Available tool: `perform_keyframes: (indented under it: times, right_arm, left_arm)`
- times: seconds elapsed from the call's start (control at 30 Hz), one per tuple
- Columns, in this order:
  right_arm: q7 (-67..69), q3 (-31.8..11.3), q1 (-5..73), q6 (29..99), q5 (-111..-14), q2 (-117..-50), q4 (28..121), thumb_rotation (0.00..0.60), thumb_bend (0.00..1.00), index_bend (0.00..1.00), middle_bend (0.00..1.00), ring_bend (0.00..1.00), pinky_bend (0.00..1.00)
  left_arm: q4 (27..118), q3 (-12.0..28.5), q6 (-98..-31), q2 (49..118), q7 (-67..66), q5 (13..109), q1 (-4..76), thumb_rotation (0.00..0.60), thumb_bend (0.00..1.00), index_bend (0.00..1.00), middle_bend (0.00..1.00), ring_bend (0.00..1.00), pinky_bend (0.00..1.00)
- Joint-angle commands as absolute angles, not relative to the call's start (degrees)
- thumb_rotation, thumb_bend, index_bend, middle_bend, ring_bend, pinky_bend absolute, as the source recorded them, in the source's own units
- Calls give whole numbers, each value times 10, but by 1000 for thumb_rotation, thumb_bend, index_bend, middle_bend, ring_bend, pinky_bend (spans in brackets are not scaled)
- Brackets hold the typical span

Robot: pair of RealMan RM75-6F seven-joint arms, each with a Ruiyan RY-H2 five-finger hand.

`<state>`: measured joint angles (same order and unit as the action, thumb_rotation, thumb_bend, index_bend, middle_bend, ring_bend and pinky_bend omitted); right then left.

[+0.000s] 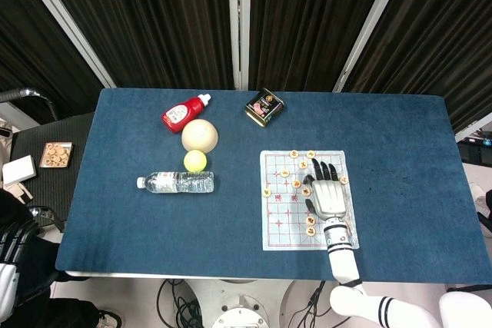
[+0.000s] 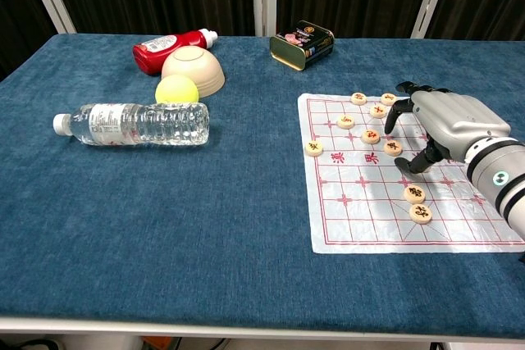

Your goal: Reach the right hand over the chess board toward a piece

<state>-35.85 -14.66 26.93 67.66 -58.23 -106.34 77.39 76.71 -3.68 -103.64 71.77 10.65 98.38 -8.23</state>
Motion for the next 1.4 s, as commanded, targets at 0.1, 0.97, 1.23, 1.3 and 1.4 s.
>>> perform_keyframes:
  times: [0.1,0.97,1.23,1.3,1.4]
  right_arm:
    - [-365,-148,273,675,-565,-1068,769,600,210,421,0,0,0]
    - [-316,-138,282,678,-578,-1061,757,600,233,538,4,0,0]
    - [-298,-128,283,687,-609,-1053,776,600,234,540,5,0,0]
    - [-302,-126,285,688,-612,-1052,779,600,235,538,4,0,0]
    - [-306,-124,287,689,-615,-1055,780,600,235,535,4,0,0]
  left_arm:
    - [765,-36,-1035,719,108,982,-82,600,123,85,80,0,0]
    - [759,-35,-1040,720,113,979,-86,600,123,85,80,0,0]
    - [759,-35,-1041,720,114,978,-87,600,123,85,80,0,0]
    - [760,-34,-1042,719,113,978,-87,600,123,85,80,0,0]
    - [760,-34,-1042,719,114,977,-88,600,123,85,80,0,0]
